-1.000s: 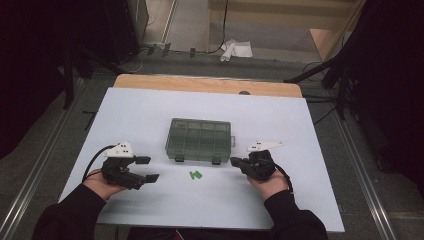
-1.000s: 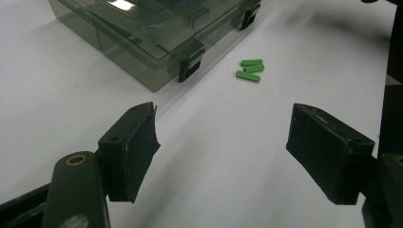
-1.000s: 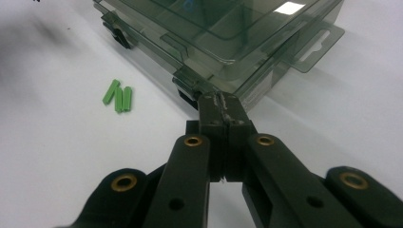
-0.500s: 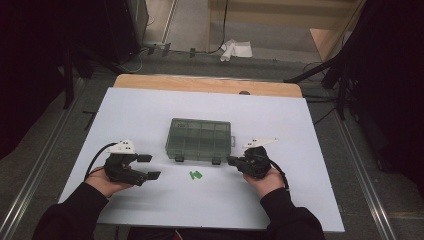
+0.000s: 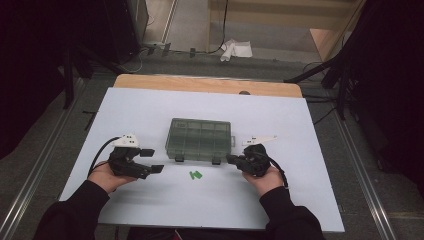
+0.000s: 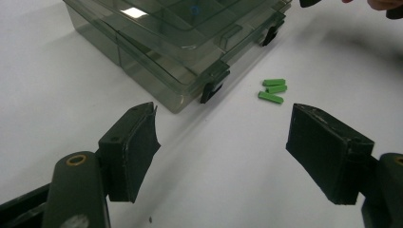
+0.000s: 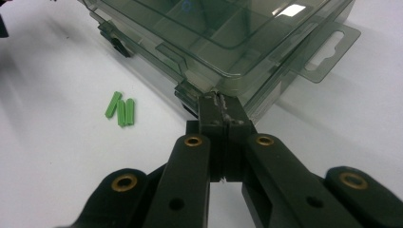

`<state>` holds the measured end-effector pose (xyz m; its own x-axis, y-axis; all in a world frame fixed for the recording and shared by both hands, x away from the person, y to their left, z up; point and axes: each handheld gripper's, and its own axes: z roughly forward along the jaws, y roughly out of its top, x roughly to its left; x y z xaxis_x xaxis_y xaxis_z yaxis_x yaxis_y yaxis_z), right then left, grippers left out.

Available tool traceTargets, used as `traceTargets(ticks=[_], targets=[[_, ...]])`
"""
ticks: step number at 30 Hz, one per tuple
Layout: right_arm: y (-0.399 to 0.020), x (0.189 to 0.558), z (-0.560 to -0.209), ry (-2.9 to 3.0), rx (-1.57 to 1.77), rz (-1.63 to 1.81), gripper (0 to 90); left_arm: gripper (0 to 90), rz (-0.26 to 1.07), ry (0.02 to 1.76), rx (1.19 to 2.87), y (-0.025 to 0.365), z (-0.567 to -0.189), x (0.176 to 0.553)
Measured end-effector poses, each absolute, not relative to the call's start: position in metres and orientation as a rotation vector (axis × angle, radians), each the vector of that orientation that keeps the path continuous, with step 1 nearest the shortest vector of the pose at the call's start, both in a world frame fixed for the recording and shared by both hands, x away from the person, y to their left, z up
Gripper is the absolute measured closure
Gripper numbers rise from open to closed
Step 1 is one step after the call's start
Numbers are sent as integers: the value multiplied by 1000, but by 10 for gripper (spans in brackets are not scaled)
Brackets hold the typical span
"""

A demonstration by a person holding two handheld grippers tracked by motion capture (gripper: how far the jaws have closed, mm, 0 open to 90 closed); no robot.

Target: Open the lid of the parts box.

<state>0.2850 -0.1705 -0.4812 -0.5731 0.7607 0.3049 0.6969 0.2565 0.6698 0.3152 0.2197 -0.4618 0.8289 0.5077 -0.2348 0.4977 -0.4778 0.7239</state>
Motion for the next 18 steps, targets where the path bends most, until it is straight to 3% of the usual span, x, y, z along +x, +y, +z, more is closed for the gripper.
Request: traceTargets(ticks=[18], targets=[[-170,290,-471,2410,1444,1248,900,244,14,697,2183,206,-449,331]])
